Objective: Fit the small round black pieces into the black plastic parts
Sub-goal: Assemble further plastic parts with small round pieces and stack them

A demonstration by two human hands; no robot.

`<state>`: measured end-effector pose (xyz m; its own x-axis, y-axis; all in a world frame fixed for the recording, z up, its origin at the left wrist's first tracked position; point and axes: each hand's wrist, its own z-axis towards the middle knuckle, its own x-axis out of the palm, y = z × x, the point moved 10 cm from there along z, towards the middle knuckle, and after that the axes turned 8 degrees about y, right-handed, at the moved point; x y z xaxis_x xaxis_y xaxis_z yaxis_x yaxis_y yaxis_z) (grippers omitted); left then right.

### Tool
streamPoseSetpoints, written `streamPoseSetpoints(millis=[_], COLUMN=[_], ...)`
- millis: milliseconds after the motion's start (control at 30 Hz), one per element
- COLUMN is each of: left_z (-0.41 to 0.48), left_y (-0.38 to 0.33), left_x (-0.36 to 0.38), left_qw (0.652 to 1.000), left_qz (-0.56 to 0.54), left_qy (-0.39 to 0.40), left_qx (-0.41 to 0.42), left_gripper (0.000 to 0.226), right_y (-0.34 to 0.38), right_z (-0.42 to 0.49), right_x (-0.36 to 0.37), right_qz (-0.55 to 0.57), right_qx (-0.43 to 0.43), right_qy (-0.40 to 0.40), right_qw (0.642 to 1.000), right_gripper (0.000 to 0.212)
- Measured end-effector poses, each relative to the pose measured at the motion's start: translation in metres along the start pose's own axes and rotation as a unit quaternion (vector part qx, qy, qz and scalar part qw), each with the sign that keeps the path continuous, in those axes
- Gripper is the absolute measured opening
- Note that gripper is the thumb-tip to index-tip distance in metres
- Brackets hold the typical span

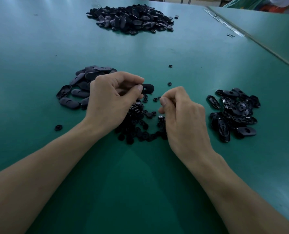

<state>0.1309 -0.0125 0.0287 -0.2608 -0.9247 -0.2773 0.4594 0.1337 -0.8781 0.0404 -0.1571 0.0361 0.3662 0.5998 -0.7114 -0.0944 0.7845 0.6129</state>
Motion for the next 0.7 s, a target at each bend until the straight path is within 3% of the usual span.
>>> streamPoseSetpoints(millis=[233,333,467,700], left_z=[-0.001,-0.002,-0.002,-0.007], left_y=[-0.003,-0.005,-0.009,-0.019], left_x=[0.001,0.002,0.003,0.013], left_qw=[1.000,1.000,1.000,0.997], left_qz=[0.015,0.020,0.022,0.035], left_qy=[0.006,0.007,0.012,0.060], left_qx=[0.007,0.011,0.015,0.041], left_gripper=[0.016,0.015,0.017,0.019], right_y=[0.002,0.000,-0.002,-0.004], right_z=[-0.002,-0.003,-0.003,-0.003], right_x=[-0.008,-0.010,-0.015,-0.019], right_qz=[0.020,0.022,0.045,0.060], right_qx=[-0.021,-0.018,-0.019,-0.016], right_qy=[-0.041,-0.053,-0.069,-0.082], right_qw=[0.999,0.998,0.996,0.995], right_gripper=[0.004,0.015,0.010,0.023])
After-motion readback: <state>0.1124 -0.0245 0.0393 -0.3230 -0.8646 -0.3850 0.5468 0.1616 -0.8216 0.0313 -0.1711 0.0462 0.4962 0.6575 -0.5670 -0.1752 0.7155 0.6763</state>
